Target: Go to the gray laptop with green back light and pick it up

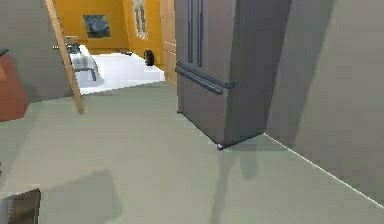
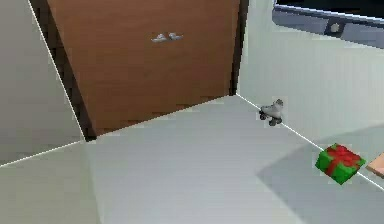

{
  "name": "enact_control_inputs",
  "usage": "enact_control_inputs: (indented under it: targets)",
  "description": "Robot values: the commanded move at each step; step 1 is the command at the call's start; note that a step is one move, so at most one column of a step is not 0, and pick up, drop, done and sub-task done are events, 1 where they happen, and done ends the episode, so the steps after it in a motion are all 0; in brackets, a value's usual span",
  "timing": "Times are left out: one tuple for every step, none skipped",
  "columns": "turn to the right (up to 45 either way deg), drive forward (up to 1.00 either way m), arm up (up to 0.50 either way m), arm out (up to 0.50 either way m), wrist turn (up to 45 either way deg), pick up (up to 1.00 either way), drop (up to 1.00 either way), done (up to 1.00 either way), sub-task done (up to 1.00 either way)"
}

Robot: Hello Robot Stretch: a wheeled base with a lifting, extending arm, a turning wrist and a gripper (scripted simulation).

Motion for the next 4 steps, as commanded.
enact_control_inputs:
  targets:
    - [12.0, 0.0, 0.0, 0.0, 0.0, 0.0, 0.0, 0.0, 0.0]
    - [0.0, 0.55, 0.0, 0.0, 0.0, 0.0, 0.0, 0.0, 0.0]
    - [-36.0, 0.0, 0.0, 0.0, 0.0, 0.0, 0.0, 0.0, 0.0]
    - [0.0, 1.0, 0.0, 0.0, 0.0, 0.0, 0.0, 0.0, 0.0]
